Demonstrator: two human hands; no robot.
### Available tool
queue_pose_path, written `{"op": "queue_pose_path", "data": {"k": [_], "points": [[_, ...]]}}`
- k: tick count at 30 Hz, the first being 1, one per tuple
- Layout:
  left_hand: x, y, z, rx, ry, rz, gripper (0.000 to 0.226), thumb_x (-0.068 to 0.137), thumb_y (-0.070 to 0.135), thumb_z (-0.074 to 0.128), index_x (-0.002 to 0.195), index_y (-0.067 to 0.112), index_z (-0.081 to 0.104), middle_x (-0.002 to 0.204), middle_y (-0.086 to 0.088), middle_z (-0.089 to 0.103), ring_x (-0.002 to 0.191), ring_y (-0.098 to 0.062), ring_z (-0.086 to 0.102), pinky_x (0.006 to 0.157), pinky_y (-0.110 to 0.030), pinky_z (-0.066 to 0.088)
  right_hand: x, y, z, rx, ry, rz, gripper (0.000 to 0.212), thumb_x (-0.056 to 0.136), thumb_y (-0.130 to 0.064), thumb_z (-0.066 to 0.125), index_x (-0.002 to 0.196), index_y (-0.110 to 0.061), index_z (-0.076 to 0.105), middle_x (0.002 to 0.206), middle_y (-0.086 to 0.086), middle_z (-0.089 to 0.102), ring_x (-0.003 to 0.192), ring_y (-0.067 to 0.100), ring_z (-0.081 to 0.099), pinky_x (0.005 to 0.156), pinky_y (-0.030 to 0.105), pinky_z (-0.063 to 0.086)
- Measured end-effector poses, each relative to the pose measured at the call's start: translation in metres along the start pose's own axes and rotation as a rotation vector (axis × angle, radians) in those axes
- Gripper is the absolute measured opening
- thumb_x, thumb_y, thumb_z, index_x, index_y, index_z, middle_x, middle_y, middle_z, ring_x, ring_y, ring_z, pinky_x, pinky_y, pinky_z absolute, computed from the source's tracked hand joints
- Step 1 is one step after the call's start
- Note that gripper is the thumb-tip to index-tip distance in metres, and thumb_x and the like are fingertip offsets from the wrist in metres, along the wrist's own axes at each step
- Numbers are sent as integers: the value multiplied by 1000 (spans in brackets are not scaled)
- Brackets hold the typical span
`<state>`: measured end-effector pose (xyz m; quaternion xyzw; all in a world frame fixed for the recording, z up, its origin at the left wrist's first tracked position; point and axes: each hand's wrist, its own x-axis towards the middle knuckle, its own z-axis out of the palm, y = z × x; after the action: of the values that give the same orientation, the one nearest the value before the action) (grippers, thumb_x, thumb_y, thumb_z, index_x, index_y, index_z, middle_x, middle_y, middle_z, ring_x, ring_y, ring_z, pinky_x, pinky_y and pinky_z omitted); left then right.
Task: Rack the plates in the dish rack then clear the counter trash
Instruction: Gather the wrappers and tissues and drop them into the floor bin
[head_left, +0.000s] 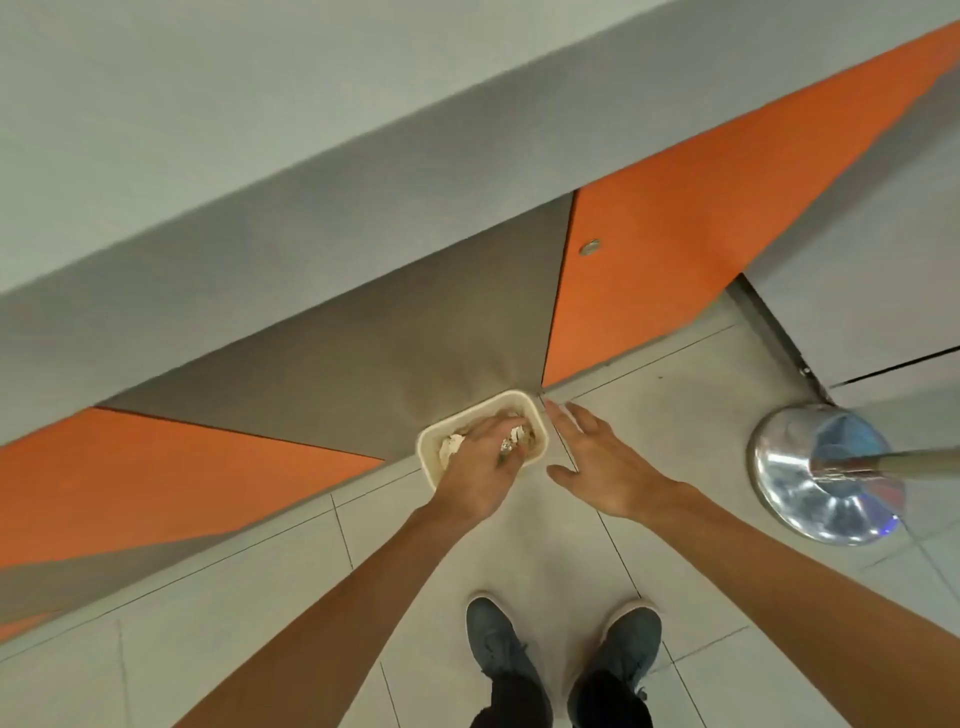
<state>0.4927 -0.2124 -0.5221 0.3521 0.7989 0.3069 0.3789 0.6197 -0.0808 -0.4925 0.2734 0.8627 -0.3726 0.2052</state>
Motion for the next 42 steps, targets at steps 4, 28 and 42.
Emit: {"op": "queue_pose_path", "data": {"k": [4, 28, 42], "points": [[-27, 92, -23, 79, -18, 57, 34, 99, 23, 52, 132, 17, 56, 134, 1, 56, 123, -16, 51, 105, -26, 36, -58, -8, -73, 56, 7, 7, 82, 94, -32, 58, 155, -29, 4, 160, 5, 15, 146, 24, 15, 118, 38, 23], [-125, 500, -133, 155, 291, 484, 41, 94, 25, 55, 134, 28, 49, 123, 10, 61, 104, -5, 58, 81, -17, 45, -303, -59, -423, -155, 436, -215, 70, 94, -35, 57, 153, -23, 21, 154, 5, 29, 139, 25, 32, 110, 34, 32], [-96, 539, -195, 73, 374, 470, 27, 94, 31, 55, 118, 44, 56, 89, 20, 70, 82, -3, 66, 81, -33, 56, -297, -113, -492, 48, 539, -359, 36, 95, -42, 55, 128, -29, 55, 124, -15, 53, 100, 1, 59, 80, 15, 47]]}}
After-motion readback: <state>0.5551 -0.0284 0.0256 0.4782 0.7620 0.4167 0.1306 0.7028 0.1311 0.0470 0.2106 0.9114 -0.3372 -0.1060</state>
